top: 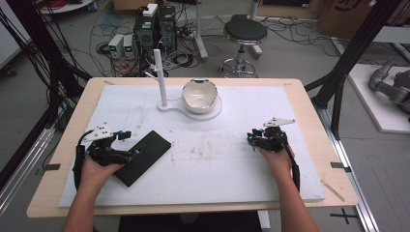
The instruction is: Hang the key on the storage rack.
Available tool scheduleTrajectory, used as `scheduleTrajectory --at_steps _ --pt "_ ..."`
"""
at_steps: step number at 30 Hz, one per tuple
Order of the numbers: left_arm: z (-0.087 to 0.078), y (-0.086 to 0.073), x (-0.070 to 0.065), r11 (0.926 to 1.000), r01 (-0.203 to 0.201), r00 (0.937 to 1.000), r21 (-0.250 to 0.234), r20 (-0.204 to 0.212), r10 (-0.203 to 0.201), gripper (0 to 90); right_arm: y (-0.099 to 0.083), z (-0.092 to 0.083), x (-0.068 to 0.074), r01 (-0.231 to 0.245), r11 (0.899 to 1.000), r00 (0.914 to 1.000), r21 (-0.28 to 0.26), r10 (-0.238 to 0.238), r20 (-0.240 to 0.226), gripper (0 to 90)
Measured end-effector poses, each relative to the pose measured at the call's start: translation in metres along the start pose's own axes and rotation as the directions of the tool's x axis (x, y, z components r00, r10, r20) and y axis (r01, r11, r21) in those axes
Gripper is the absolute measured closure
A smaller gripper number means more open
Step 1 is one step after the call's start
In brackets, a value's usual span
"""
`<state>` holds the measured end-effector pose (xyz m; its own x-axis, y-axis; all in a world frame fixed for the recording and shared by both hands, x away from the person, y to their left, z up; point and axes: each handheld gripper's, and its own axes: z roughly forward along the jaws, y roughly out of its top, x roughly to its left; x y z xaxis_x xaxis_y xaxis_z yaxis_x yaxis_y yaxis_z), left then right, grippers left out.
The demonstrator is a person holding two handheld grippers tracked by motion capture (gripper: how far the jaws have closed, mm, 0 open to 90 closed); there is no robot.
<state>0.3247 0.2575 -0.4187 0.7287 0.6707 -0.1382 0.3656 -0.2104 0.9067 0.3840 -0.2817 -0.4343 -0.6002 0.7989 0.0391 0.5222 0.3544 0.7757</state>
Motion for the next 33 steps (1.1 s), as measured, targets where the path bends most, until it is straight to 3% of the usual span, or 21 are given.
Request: scheduleTrajectory --at_steps 8,12,15,17,23,33 --pt "-0.002 -0.001 0.001 1.0 0.004 1.0 0.002 -0.006 -0.004 15.2 -0.003 0.008 -0.004 -0.033 0.999 0.9994 0.029 0.033 -0.006 75.1" --pt "-0.001 -0.001 0.0 1.0 0.001 1.0 0.001 0.003 -0.001 15.2 -0.003 0.01 -0.006 -0.04 0.999 0.9991 0.034 0.041 -0.013 88.6" --pt "-0.001 -0.001 0.0 1.0 -0.005 1.0 0.007 0.002 0.005 15.1 -0.004 0.01 -0.008 -0.086 0.996 0.9955 0.031 0.087 -0.037 89.6" --pt "-0.001 -0.001 0.0 1.0 -0.005 1.0 0.007 0.002 0.005 15.2 -0.004 0.01 -0.008 -0.085 0.996 0.9955 0.029 0.086 -0.039 89.8" --pt "-0.002 -0.001 0.001 1.0 0.004 1.0 -0.001 0.0 -0.004 15.2 0.009 -0.011 -0.002 -0.065 0.997 0.9952 -0.046 0.062 -0.076 90.0" --pt "-0.005 0.005 -0.003 0.9998 -0.013 0.9999 -0.015 0.006 0.013 15.1 0.052 -0.049 0.018 0.021 0.991 0.9962 -0.13 -0.032 -0.081 90.0"
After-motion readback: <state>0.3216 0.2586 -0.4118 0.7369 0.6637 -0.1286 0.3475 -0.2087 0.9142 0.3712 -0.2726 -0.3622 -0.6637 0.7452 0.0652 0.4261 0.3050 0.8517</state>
